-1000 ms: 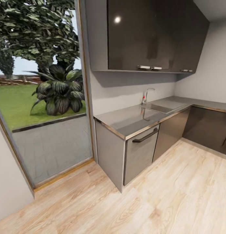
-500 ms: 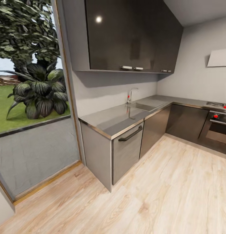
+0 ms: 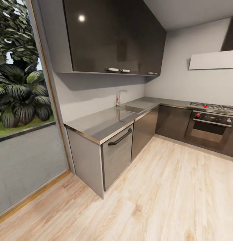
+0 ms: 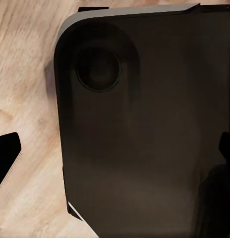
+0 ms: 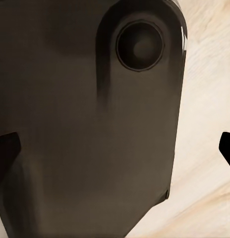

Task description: Put the three can of soda from the living room inside the tash can in the kitchen.

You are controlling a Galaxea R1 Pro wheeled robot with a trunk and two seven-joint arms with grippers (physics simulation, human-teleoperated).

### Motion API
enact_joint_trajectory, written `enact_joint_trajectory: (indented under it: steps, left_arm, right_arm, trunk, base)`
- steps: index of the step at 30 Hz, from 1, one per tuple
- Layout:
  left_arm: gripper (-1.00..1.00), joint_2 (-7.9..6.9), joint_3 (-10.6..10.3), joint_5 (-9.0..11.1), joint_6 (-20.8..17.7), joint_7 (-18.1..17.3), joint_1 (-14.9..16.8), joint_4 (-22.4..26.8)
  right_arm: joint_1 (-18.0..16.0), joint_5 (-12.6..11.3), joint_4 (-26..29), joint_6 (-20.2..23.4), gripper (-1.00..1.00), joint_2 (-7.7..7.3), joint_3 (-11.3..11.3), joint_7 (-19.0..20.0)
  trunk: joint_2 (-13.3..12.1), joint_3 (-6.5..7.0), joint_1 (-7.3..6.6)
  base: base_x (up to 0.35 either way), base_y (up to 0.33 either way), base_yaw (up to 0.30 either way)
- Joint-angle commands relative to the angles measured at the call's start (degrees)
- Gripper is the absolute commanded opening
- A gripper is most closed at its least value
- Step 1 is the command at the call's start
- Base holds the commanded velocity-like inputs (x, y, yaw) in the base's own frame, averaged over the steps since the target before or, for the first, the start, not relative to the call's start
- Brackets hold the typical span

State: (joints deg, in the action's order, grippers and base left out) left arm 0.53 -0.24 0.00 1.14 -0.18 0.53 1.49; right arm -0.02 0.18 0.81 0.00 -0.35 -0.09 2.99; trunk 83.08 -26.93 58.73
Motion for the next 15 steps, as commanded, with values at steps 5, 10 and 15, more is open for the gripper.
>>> enact_joint_trajectory:
  steps: [5,10,15]
  left_arm:
    - [1.00,0.00,-0.02,-0.02,0.00,0.00,0.00,0.00]
    - [1.00,0.00,-0.02,-0.03,0.00,0.00,0.00,0.00]
    - [1.00,0.00,-0.02,-0.02,0.01,0.00,0.00,0.00]
  right_arm:
    - [0.01,0.00,0.00,0.00,1.00,0.00,0.00,0.00]
    - [0.02,0.00,-0.01,0.00,1.00,0.00,0.00,0.00]
    - [0.02,0.00,-0.01,0.00,1.00,0.00,0.00,0.01]
  trunk:
    - [0.00,0.00,0.00]
    - [0.00,0.00,0.00]
    - [0.00,0.00,0.00]
  base:
    - [0.000,0.000,-0.287]
    - [0.000,0.000,-0.287]
    - [0.000,0.000,-0.287]
